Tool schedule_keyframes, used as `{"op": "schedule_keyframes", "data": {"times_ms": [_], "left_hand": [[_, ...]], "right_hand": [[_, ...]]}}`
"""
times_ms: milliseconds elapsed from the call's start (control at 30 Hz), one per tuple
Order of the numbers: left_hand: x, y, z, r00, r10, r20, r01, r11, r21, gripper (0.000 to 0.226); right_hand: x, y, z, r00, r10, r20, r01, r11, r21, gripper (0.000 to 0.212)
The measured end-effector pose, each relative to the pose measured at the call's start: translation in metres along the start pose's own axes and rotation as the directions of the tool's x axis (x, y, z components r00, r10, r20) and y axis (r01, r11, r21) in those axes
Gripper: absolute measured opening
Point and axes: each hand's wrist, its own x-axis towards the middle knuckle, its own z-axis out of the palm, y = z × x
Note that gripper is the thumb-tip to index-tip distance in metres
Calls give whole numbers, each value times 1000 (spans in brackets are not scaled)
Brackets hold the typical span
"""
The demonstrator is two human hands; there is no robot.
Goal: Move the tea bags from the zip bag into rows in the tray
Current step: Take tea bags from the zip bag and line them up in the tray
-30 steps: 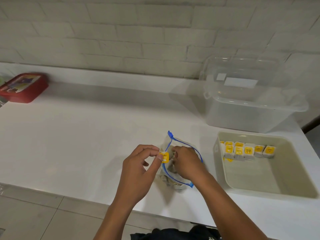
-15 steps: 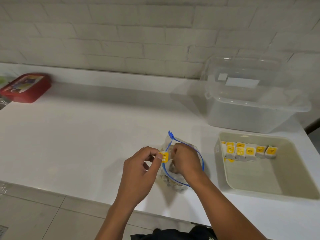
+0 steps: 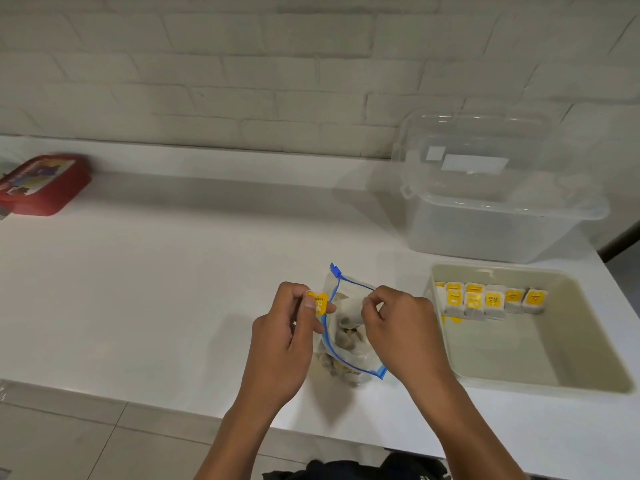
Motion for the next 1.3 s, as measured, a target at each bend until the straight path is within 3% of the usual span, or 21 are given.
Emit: {"op": "schedule_keyframes", "data": {"times_ms": [333, 400, 467, 533, 600, 633, 700, 767, 867, 1000, 1133, 1300], "left_hand": [[0, 5, 1, 1000, 1, -8, -1, 999, -36, 19], [1, 5, 1, 1000, -13, -8, 12, 999, -46, 19], [1, 6, 1, 1000, -15, -16, 14, 999, -52, 17], [1, 7, 1, 1000, -5, -26, 4, 999, -40, 13], [1, 7, 1, 999, 2, -39, -3, 999, -38, 12], [2, 8, 0, 999, 3, -48, -5, 999, -44, 11], [3, 9, 0, 997, -6, -73, 1, 998, -65, 10], [4, 12, 1, 996, -33, -82, 25, 994, -102, 11], [6, 16, 5, 997, -50, -54, 42, 990, -132, 12], [6, 15, 10, 997, -61, -55, 54, 990, -132, 12], [5, 18, 12, 996, -75, -49, 64, 979, -192, 13], [8, 32, 14, 995, -95, -31, 81, 951, -299, 17]], "right_hand": [[-3, 6, -6, 969, 125, 213, -200, 901, 384, 23], [-3, 5, -5, 963, 141, 228, -239, 835, 495, 27], [-3, 3, -2, 942, 183, 280, -328, 670, 666, 26], [-4, 0, 0, 897, 211, 389, -440, 349, 827, 25], [-8, -3, -1, 847, 191, 495, -502, -17, 865, 27], [-10, -5, -3, 833, 173, 525, -505, -150, 850, 27], [-14, -10, -7, 827, 151, 541, -484, -299, 823, 22], [-14, -11, -8, 823, 140, 550, -473, -366, 801, 22], [-14, -14, -8, 774, 155, 614, -533, -362, 765, 24], [-20, -17, -1, 733, 199, 651, -614, -221, 758, 20], [-20, -15, -5, 740, 228, 633, -632, -88, 770, 15], [-20, -9, -17, 784, 130, 607, -620, 147, 770, 23]]}}
